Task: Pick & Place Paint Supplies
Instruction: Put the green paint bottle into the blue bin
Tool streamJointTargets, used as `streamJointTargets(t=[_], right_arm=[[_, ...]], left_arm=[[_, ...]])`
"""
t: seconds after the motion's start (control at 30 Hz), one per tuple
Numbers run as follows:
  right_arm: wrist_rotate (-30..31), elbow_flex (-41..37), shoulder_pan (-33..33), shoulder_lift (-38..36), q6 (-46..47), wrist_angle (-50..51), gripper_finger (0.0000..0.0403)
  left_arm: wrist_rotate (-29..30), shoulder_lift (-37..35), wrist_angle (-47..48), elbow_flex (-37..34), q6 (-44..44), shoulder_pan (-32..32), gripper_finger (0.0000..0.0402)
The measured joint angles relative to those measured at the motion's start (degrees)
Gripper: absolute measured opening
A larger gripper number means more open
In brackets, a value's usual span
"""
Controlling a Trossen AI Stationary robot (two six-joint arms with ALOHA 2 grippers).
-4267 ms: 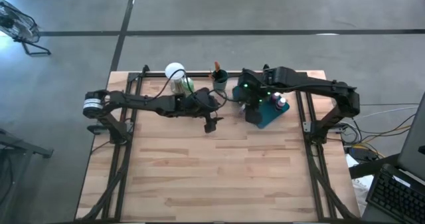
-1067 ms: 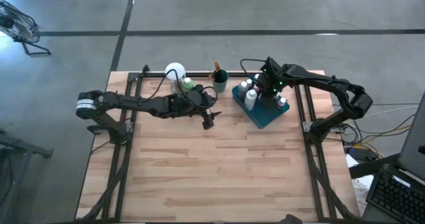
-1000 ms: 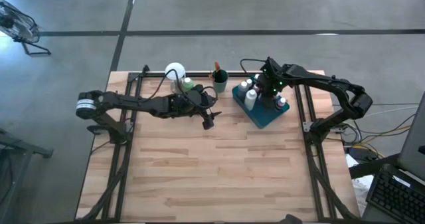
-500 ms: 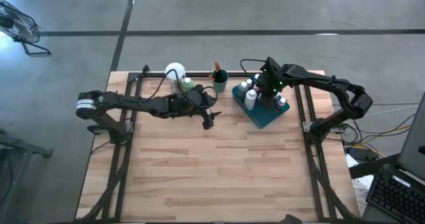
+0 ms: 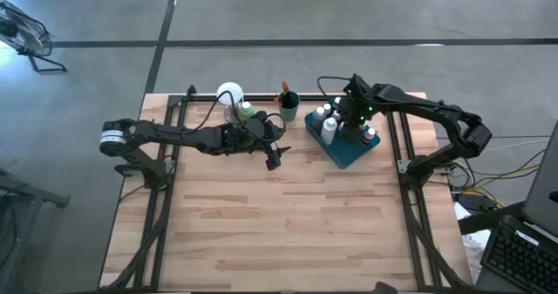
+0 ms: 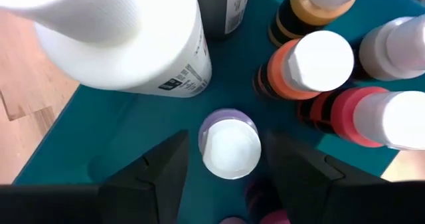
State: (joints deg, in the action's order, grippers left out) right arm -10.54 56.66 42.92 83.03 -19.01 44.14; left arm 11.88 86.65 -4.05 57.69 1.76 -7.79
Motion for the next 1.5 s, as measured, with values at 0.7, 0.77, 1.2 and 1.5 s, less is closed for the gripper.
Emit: streamJointTargets(t=[0.7, 0.77, 1.2, 1.5], right_arm=[[3.0, 0.2, 0.0, -10.8, -0.1, -0.1, 0.0174], [3.1, 1.1, 0.0, -13.1, 1.1, -0.1, 0.0169], [3.1, 12.0, 0.0, -19.7, 3.9, -0.2, 0.019], [3.0, 14.0, 0.0, -16.7, 3.6, -0.4, 0.02]], left_arm=[[6.1, -3.2, 3.7, 0.0, 0.1, 0.4, 0.0289], [12.8, -4.2, 6.6, 0.0, -0.2, 1.2, 0.0289], [53.9, -5.5, -11.7, -20.3, -18.5, 11.4, 0.0289], [56.5, -2.5, -35.7, -34.4, -20.6, 11.6, 0.0289]])
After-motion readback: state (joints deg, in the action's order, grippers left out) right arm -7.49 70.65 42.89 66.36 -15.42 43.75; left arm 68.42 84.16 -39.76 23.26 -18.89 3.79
